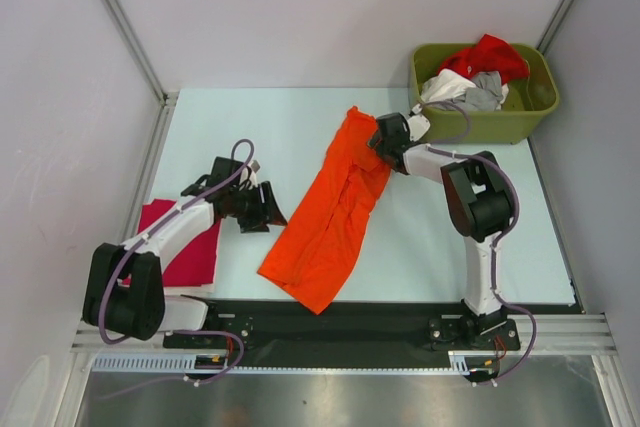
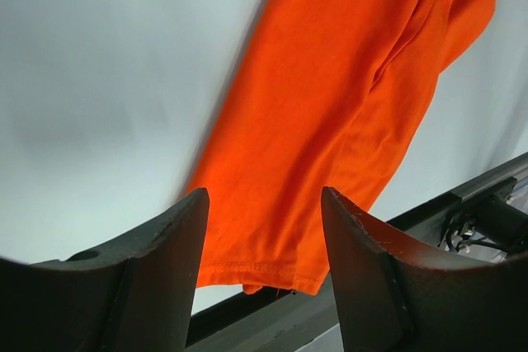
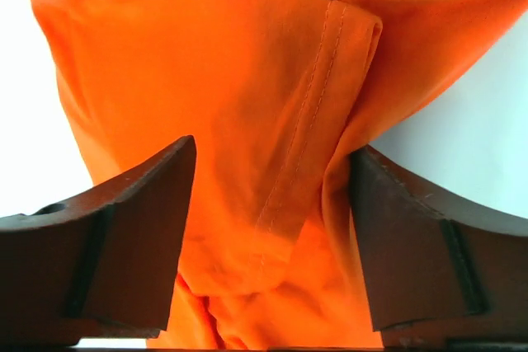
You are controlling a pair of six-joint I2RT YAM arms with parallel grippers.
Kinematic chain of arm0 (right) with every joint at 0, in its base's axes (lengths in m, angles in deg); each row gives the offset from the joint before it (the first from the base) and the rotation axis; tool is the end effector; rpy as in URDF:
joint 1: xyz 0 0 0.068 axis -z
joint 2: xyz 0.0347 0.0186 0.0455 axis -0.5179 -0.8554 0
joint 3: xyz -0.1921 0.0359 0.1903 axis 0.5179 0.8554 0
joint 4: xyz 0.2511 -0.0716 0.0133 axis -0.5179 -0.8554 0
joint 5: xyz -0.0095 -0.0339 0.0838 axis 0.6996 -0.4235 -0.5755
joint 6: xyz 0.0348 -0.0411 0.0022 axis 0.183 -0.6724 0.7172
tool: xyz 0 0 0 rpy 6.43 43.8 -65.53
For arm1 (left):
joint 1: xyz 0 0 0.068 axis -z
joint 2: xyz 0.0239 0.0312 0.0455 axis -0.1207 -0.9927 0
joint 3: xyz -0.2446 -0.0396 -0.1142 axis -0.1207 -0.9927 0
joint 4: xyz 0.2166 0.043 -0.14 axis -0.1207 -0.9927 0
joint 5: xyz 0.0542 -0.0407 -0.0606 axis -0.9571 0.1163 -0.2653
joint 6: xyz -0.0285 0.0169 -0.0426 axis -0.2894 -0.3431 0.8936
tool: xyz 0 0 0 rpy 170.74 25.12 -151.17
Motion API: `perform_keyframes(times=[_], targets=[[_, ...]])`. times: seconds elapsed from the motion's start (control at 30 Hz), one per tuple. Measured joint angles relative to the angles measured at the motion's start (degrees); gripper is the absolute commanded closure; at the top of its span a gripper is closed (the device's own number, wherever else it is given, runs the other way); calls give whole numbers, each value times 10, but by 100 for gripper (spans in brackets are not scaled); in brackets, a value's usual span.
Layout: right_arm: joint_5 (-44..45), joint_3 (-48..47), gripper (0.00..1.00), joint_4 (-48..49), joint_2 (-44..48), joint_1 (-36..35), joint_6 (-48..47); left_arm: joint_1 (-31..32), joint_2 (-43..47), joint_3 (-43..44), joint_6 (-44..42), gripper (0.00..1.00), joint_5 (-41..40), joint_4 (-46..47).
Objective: Fold and stack the t-shirts
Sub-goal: Fold the tshirt
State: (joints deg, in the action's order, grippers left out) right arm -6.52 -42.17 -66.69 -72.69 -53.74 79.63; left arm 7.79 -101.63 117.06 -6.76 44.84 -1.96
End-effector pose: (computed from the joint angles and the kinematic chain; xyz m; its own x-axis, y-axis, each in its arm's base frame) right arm 0.4208 0.1601 0.1563 -0.4598 0.5988 -0.6557 0.4302 0.7962 0.4254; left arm 0.2355 -0.0762 0.1970 -0.9428 -0.2006 -0.2664 -0.0321 0.8496 -0.5264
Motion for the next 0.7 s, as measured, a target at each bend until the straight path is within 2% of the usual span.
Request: perform_keyframes(times=[0.27, 0.53, 0.7], targets=[[24, -147, 30, -70, -90, -7, 1, 0, -9, 12, 0, 37, 2, 7], [4, -402, 35, -136, -243, -5, -68, 0, -26, 12, 0, 34, 1, 13], [-48, -552, 32, -154, -330, 7, -112, 0, -55, 3, 2, 32, 11, 32]])
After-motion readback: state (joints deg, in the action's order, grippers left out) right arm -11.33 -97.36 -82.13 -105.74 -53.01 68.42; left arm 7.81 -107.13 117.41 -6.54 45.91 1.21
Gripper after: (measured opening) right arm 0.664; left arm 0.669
